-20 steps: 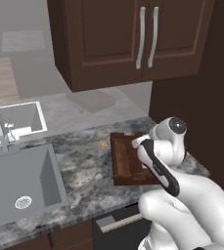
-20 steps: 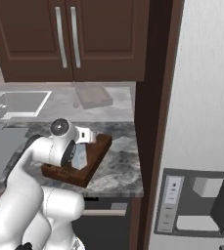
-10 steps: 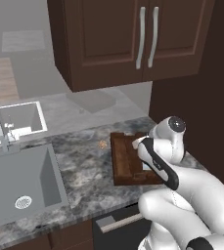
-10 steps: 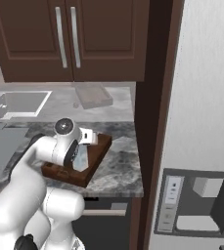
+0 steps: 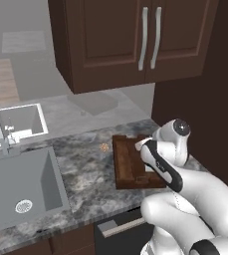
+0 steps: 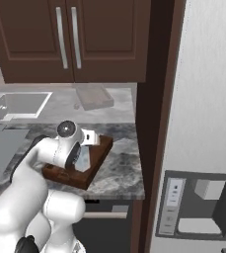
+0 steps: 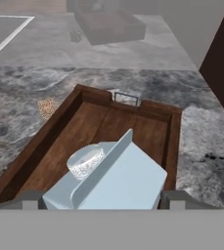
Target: Take out the milk from the fridge and place it on the tray on the counter. Then take the sugar cube near the tray and place it in the tray.
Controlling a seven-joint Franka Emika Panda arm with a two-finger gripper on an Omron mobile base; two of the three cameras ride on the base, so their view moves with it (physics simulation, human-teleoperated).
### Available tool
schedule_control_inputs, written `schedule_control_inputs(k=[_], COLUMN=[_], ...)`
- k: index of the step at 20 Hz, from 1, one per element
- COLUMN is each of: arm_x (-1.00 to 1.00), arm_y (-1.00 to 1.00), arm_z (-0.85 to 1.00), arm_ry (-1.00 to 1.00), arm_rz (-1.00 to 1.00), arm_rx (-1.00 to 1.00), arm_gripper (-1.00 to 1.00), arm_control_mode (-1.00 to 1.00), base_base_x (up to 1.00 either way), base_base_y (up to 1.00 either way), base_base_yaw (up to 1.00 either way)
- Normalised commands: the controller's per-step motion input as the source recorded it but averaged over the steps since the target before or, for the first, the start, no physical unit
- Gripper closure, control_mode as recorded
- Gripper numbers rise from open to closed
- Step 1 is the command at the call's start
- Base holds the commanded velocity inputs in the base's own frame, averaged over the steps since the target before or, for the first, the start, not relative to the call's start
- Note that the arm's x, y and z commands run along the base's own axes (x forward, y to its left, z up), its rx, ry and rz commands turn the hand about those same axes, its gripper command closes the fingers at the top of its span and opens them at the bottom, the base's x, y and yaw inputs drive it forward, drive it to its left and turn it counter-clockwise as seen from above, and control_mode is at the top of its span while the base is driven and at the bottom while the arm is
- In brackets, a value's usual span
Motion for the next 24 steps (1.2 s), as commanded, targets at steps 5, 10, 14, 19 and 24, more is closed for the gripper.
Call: schedule_control_inputs(k=[5,10,14,19,24], arm_x=[-0.22,-0.05,-0.03,-0.09,-0.12], arm_y=[0.00,0.05,0.15,0.14,0.05], arm_z=[-0.40,-0.58,-0.69,-0.73,-0.53], arm_ry=[-0.17,-0.07,-0.01,0.00,-0.10], arm_rz=[0.00,0.00,0.00,0.00,0.00], arm_rx=[0.00,0.00,0.00,0.00,0.00], arm_gripper=[1.00,1.00,1.00,1.00,1.00], arm_control_mode=[-1.00,-1.00,-1.00,-1.00,-1.00], base_base_x=[0.00,0.00,0.00,0.00,0.00], base_base_y=[0.00,0.00,0.00,0.00,0.00], base_base_yaw=[0.00,0.00,0.00,0.00,0.00])
